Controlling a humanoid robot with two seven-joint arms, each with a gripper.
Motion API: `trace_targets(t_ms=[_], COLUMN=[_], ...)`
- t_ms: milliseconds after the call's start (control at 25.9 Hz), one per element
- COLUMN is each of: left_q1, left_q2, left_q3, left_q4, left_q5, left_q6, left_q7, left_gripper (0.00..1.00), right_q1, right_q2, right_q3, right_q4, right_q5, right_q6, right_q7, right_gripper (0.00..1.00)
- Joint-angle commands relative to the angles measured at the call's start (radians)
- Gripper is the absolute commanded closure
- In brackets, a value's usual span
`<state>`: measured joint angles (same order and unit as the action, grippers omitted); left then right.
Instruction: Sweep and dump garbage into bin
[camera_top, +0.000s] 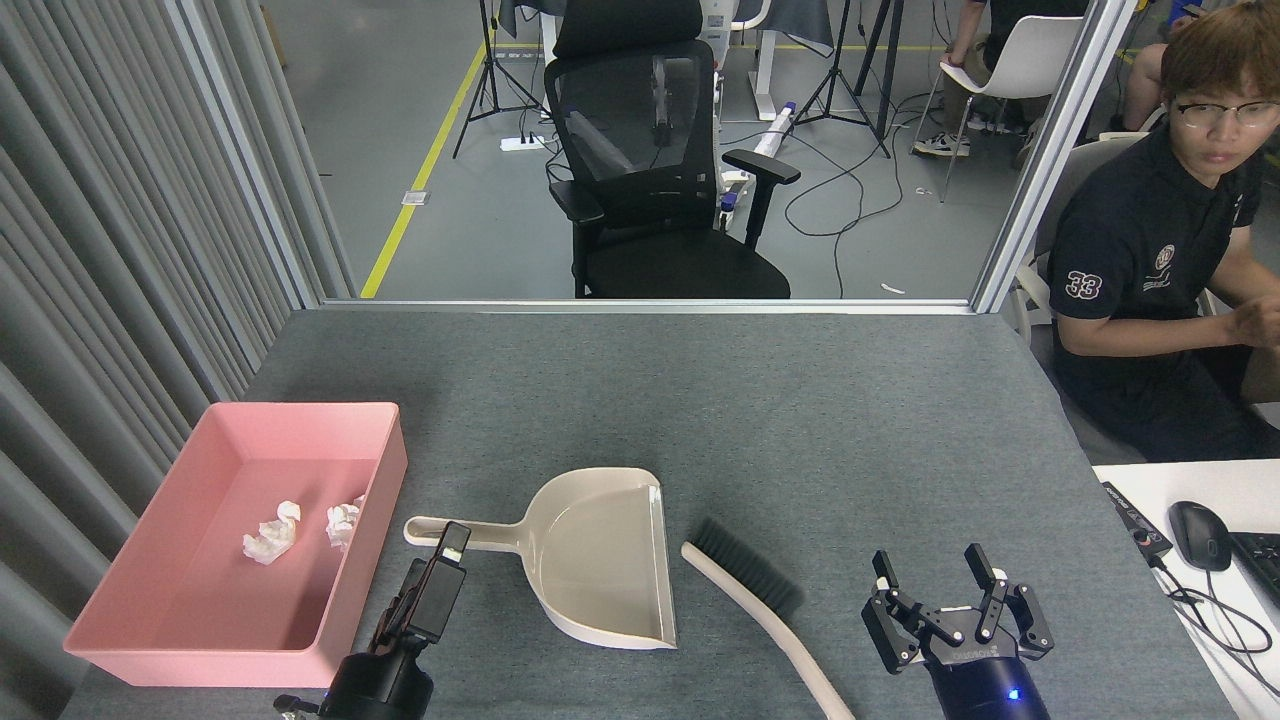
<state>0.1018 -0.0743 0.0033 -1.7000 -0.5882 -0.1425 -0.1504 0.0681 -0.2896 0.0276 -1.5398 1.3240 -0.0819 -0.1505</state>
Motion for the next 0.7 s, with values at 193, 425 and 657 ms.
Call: trace_targets(t_ms=[193, 425, 657], left_q1=[-0.079, -0.086, -0.09], left_q2=[0.021, 0.083, 0.087], left_q3=[-0.003, 0.014, 0.089], left_q4=[-0.015, -0.016, -0.02], left_q5=[-0.395, -0.775, -0.835], left_q6=[-0.042, -0.08, -0.077], left_q7=[0.002, 0.042, 0.063], left_gripper=[0.01, 0.01, 0.01], right_q1=[-0.062, -0.154, -0.156], right_q2=[0.003, 0.079, 0.115], right_q3=[-0.003, -0.002, 0.049], right_q4=[0.015, 0.128, 0.128], right_q5=[0.0, 0.003, 0.017], right_q6=[0.034, 0.065, 0.059], right_q7=[0.005, -0.003, -0.052], right_gripper=[0.03, 0.03, 0.03])
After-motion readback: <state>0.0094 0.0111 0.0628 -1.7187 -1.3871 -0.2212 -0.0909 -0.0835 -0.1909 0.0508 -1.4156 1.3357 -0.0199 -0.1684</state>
